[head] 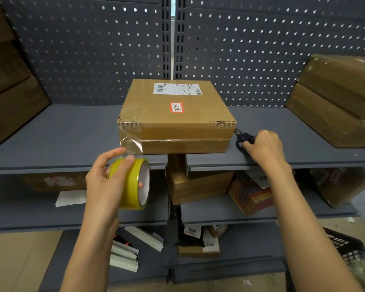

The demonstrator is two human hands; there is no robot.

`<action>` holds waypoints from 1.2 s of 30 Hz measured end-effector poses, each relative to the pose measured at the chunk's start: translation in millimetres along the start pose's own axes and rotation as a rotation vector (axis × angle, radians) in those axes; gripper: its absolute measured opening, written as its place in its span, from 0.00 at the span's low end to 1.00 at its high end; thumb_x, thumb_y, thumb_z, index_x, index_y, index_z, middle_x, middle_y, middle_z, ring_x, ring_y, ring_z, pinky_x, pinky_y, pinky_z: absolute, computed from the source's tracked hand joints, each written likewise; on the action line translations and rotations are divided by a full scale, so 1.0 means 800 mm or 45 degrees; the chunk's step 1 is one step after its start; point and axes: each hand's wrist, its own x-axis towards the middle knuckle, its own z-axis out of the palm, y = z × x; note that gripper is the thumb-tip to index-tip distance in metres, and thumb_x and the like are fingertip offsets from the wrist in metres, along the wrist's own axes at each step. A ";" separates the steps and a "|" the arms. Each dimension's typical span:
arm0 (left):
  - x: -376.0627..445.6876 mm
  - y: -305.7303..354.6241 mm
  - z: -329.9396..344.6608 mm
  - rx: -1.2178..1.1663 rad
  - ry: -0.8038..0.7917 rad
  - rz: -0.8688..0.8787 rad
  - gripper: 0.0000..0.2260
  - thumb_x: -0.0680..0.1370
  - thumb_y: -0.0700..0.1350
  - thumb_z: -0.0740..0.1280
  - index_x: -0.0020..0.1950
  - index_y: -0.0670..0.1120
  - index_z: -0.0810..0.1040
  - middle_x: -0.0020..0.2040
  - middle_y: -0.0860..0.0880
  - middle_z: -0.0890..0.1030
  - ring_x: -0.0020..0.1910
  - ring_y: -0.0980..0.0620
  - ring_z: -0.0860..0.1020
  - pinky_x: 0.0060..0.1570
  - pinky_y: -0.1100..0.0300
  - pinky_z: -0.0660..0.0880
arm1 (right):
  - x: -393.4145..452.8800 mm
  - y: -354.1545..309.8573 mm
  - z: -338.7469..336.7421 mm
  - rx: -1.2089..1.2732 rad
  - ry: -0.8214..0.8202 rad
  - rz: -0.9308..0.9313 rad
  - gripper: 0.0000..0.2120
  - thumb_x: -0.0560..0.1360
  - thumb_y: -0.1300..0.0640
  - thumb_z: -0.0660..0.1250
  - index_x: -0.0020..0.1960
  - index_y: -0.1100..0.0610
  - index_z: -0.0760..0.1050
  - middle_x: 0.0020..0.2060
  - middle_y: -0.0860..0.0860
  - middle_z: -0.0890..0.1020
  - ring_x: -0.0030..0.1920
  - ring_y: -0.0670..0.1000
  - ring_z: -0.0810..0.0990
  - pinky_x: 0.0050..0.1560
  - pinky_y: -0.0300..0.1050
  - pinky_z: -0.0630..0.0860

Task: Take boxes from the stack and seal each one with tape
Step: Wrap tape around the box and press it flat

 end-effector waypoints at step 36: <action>-0.008 0.012 -0.001 -0.069 0.005 -0.054 0.13 0.77 0.43 0.68 0.59 0.55 0.79 0.54 0.41 0.79 0.34 0.47 0.77 0.24 0.64 0.75 | -0.094 -0.077 -0.031 0.369 -0.394 -0.919 0.22 0.65 0.37 0.74 0.46 0.51 0.71 0.38 0.44 0.78 0.38 0.46 0.76 0.39 0.46 0.76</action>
